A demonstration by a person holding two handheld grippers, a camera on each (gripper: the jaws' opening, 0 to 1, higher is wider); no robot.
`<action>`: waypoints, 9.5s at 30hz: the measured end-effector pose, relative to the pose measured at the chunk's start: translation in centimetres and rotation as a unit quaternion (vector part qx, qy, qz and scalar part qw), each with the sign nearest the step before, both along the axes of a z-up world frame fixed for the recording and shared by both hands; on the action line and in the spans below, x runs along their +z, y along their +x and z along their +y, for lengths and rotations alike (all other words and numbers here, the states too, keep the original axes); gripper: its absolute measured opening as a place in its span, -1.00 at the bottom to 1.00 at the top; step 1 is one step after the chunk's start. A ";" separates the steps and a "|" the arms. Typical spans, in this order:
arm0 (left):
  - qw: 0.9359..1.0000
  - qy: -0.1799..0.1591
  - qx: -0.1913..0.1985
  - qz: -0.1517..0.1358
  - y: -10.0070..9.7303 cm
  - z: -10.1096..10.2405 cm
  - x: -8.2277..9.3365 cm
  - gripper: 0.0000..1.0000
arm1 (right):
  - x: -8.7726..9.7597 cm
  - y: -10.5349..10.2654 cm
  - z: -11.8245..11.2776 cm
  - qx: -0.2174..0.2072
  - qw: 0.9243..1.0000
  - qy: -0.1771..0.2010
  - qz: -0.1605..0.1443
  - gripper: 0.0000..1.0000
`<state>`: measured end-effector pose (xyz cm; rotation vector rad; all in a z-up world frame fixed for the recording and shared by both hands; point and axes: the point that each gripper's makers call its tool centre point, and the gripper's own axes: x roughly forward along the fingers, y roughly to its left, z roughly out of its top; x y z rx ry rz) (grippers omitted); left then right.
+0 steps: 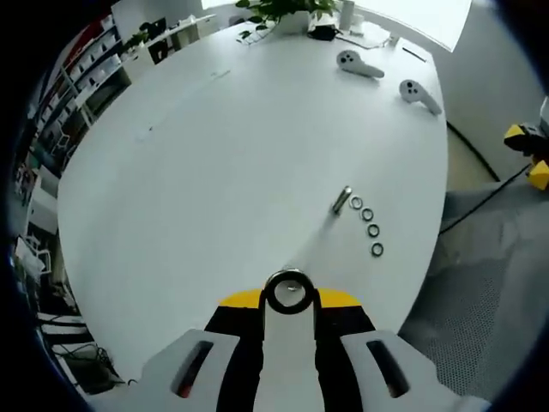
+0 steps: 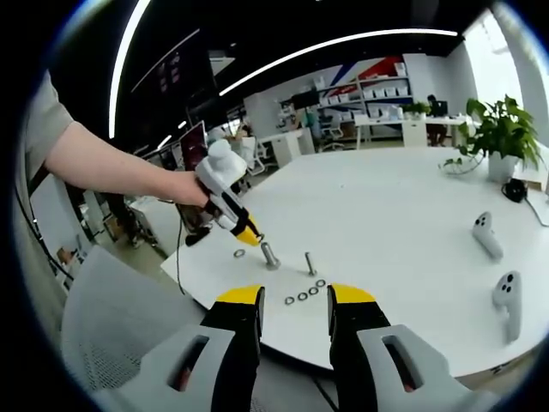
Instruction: Place the washer onto the threaded stud by aligning its center hole with the stud, sliding it down to the base, and recovering from edge contact or off-axis alignment until the washer reaches the visible bottom stop.
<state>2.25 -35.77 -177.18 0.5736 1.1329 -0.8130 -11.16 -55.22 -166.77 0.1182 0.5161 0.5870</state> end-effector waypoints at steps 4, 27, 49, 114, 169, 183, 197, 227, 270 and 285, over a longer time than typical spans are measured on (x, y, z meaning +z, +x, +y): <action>1.000 0.011 -0.013 0.001 0.1 -0.2 -0.4 -0.62 | 0.0 0.0 0.0 0.000 1.000 0.000 0.000 -0.37; 0.997 0.049 -0.049 0.014 0.4 -0.7 -4.1 -0.62 | -0.1 0.0 -0.2 -0.005 1.000 -0.001 0.001 -0.37; 0.998 0.055 -0.021 0.024 0.4 -0.6 -6.7 -0.61 | -0.3 -0.1 -0.1 0.001 1.000 -0.001 0.008 -0.39; 0.980 0.074 0.168 0.078 0.5 12.5 -8.1 -0.47 | -0.5 -0.1 0.0 0.001 1.000 -0.006 0.015 -0.42; 0.998 0.055 0.007 0.018 -0.7 6.8 -3.0 -0.63 | -0.8 -0.3 0.2 0.011 1.000 -0.015 0.016 -0.44; 0.999 0.026 -0.023 -0.005 -0.5 3.1 0.5 -0.63 | -0.8 -0.4 0.3 0.015 1.000 -0.017 0.016 -0.44; 0.999 0.026 -0.048 0.001 0.0 0.1 -0.4 -0.63 | -0.7 -0.3 0.1 0.009 1.000 -0.015 0.013 -0.44; 0.995 0.063 -0.076 0.034 0.1 -0.4 -5.1 -0.63 | -0.8 -0.1 -0.1 0.005 1.000 -0.022 0.012 -0.44; 0.975 -0.179 0.084 -0.105 -3.0 1.8 5.5 -0.51 | -2.6 -1.0 0.0 0.020 0.996 -0.075 0.048 -0.42; 0.945 -0.264 0.114 -0.154 -9.8 3.6 11.6 -0.47 | -3.4 -1.5 -0.1 0.032 0.993 -0.094 0.066 -0.42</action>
